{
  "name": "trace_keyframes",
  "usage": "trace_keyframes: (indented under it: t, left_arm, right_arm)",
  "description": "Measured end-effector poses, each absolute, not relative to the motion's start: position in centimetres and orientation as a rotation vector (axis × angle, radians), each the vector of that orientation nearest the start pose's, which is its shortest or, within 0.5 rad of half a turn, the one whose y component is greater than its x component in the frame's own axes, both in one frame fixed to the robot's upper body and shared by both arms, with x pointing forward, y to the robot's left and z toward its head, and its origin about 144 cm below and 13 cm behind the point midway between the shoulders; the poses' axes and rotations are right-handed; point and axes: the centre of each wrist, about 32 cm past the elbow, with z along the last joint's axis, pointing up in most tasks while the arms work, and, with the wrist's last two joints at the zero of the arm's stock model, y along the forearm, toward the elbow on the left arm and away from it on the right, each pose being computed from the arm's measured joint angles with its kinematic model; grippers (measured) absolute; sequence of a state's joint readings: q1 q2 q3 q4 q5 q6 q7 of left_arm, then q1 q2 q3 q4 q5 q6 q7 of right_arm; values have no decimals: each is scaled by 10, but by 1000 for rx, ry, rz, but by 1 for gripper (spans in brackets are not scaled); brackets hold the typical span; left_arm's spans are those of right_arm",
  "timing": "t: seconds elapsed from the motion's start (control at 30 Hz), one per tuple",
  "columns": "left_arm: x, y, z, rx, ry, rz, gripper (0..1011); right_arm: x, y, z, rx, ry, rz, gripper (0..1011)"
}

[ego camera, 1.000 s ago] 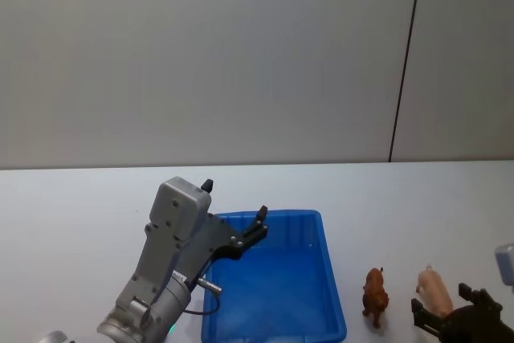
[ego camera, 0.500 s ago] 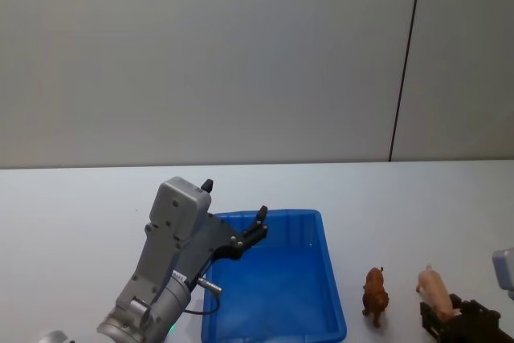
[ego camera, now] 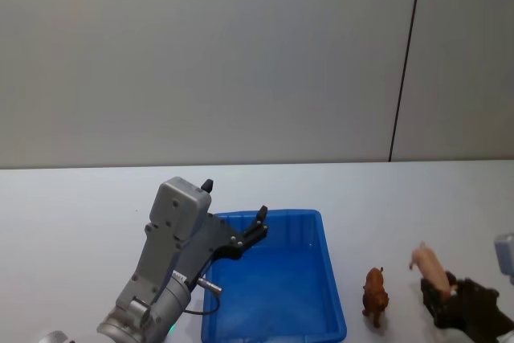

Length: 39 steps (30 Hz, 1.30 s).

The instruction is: Pick up the two dolls from the table and place them into the box.

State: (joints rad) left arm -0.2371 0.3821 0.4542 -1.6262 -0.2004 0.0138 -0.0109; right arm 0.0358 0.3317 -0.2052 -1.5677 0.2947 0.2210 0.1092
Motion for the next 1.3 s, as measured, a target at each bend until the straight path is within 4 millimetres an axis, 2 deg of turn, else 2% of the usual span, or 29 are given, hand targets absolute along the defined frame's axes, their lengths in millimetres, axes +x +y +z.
trace_keyframes:
  t: [0.4, 0.67, 1.07, 1.17, 1.2, 1.23, 1.3]
  left_arm:
    - [492, 198, 1204, 61, -268, 1124, 1002]
    - [492, 198, 1204, 61, -268, 1124, 1002]
    - [492, 198, 1204, 61, -267, 1124, 1002]
    - [492, 198, 1204, 61, -267, 1124, 1002]
    - [492, 198, 1204, 61, -268, 1124, 1002]
    - [492, 198, 1204, 61, -267, 1124, 1002]
    - [492, 198, 1204, 61, -267, 1124, 1002]
  right_arm:
    - [477, -245, 1180, -136, 40, -1175, 369]
    - [493, -223, 1205, -95, -1, -1067, 368]
    - [517, -189, 1219, -113, 38, -930, 369]
    - [521, -181, 1219, -122, 51, -904, 454]
    - [522, -179, 1219, -124, 54, -900, 454]
    - [524, -176, 1219, -129, 61, -888, 516]
    - [526, -172, 1218, -136, 67, -876, 546]
